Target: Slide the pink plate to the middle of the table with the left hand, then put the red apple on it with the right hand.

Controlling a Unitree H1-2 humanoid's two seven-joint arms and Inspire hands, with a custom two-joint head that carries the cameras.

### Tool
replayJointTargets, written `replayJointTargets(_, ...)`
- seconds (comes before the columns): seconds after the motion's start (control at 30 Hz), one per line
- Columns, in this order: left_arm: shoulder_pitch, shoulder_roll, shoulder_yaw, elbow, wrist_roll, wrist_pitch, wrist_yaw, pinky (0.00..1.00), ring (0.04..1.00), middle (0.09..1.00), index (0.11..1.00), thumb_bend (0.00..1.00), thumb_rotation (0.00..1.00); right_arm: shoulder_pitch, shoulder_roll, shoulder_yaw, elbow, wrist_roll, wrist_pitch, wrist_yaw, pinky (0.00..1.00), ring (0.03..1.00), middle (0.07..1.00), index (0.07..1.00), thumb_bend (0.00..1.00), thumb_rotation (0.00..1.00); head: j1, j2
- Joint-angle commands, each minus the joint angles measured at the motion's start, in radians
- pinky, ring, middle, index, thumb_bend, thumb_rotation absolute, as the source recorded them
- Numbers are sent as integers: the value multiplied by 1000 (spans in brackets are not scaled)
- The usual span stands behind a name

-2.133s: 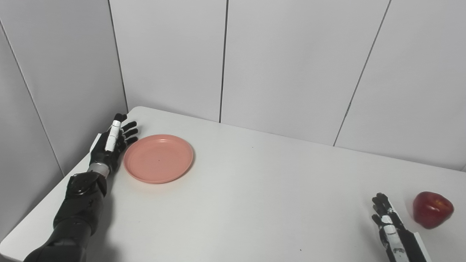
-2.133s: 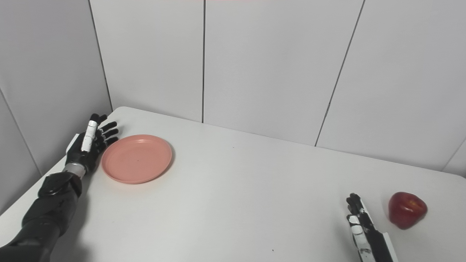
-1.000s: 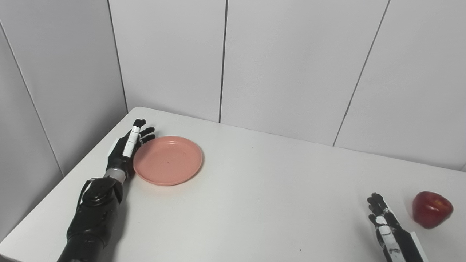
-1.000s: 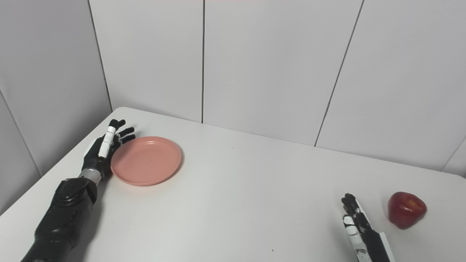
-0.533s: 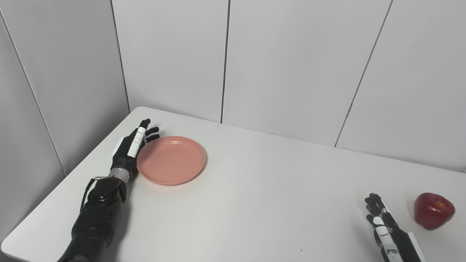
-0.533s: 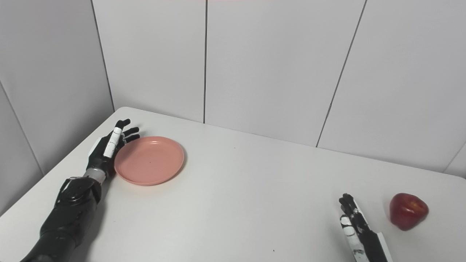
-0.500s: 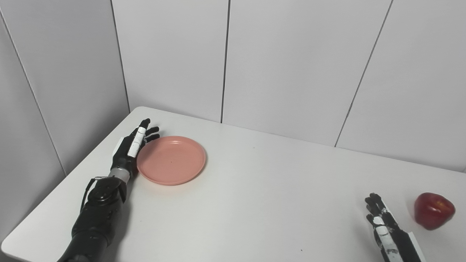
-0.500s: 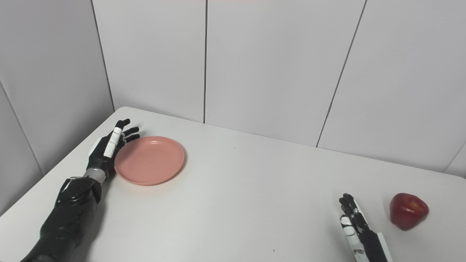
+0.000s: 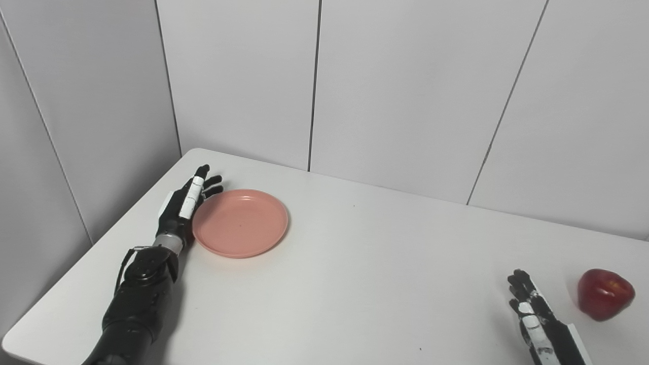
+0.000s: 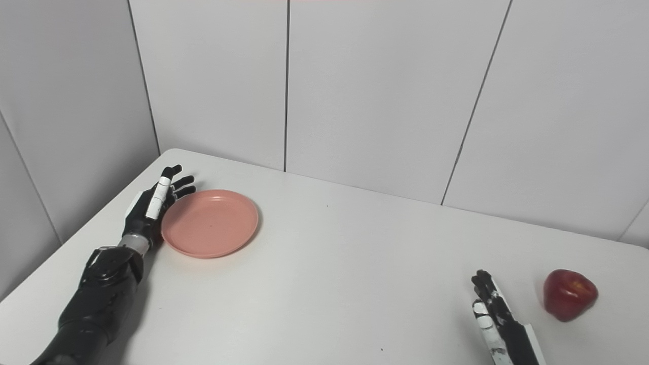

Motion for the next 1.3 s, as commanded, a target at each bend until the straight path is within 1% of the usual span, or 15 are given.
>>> replayJointTargets(0.0,-27,-55,-35,29,12,40,-32,785,817,838,902,854,862,15,19,12,5,15,13,1,1000,979,942,940,748,787,0,0)
replayJointTargets(0.17,-39,-66,-43,56,12,31,-41,803,822,842,904,865,860,13,21,14,5,17,14,1,1000,976,940,941,736,776,-1,-1)
replayJointTargets(0.33,-48,-77,-50,81,12,20,-47,799,821,835,899,881,851,13,22,17,2,12,17,-3,1000,968,935,929,746,773,-1,-1)
replayJointTargets(0.63,-53,-91,-67,92,20,9,-40,788,818,836,898,890,850,15,22,24,-4,3,16,-6,1000,966,934,928,759,774,-3,2)
replayJointTargets(0.83,-53,-101,-87,93,39,-6,-31,749,794,818,884,857,858,16,20,28,-14,-2,27,-8,1000,966,935,927,747,773,-3,3)
replayJointTargets(1.07,-58,-118,-104,99,47,-8,-30,746,788,820,869,863,857,15,22,29,-12,0,26,-8,1000,969,936,928,752,766,-3,4)
replayJointTargets(1.27,-59,-125,-119,96,45,-11,-45,758,790,824,872,830,868,13,24,29,-7,1,22,-6,1000,963,931,923,749,756,-3,5)
